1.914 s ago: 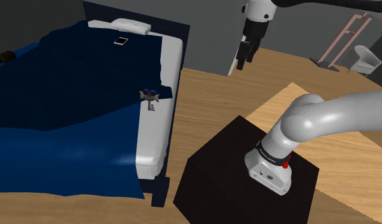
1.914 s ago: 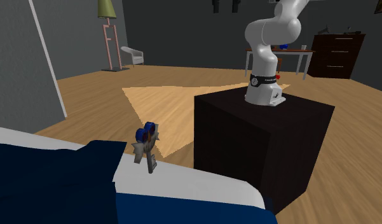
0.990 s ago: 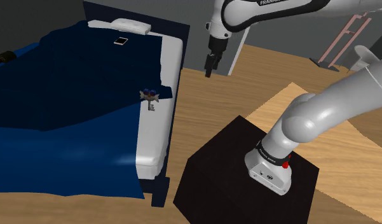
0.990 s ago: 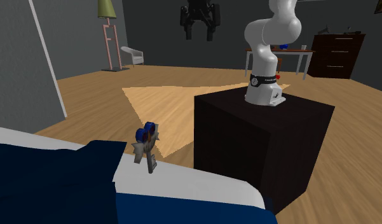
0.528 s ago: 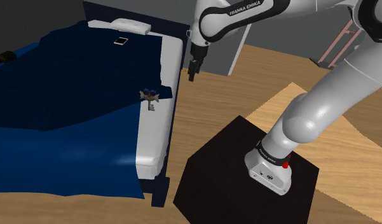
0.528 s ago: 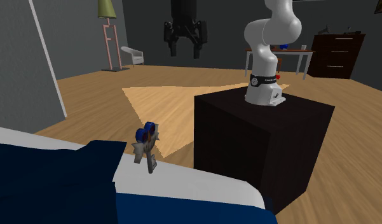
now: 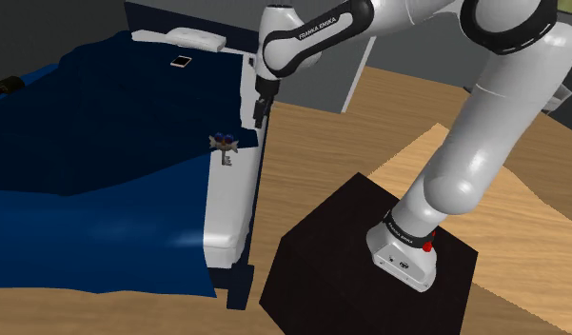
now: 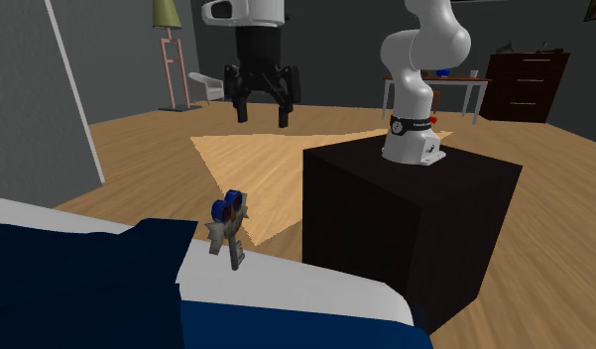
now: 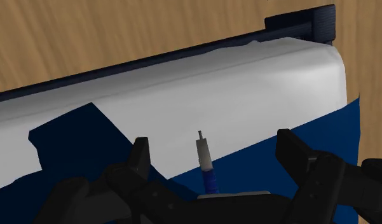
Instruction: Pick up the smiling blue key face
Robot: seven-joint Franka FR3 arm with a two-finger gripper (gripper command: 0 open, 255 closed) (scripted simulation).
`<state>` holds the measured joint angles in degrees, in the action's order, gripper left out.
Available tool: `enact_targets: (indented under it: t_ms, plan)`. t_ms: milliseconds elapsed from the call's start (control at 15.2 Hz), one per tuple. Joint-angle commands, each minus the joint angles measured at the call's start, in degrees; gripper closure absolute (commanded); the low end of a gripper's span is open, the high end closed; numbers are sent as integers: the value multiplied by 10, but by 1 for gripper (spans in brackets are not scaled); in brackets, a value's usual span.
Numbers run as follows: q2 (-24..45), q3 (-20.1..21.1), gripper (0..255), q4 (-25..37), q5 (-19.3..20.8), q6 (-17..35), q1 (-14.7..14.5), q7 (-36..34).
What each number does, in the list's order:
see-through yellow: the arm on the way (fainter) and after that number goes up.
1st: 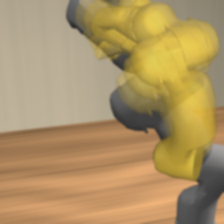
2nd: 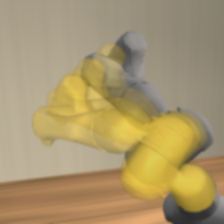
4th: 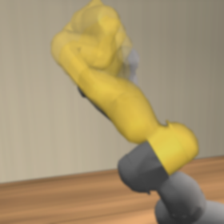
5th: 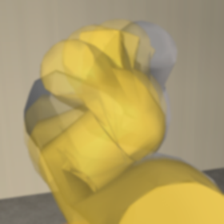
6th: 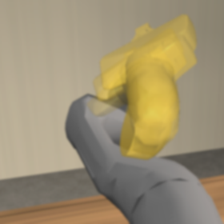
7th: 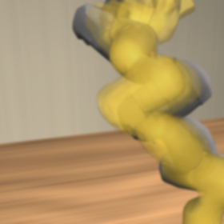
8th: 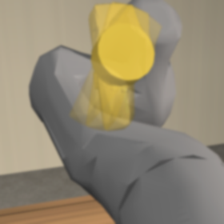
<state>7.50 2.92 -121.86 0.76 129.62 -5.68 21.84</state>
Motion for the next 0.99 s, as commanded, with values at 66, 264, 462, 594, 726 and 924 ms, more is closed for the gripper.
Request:
enact_targets:
  t_ms: [66, 264, 462, 594, 726, 924]
  plan:
    - [59, 7, 0, 48, -3, 18, -4, 21]
    - [120, 15, 0, 104, -3, 29, -9, 38]
    - [181, 24, 0, 166, -2, 35, -15, 55]
    - [217, 29, 0, 205, 0, 35, -19, 64]
    - [226, 28, 0, 203, 1, 46, -20, 64]
    - [241, 27, 0, 200, 2, 63, -21, 63]
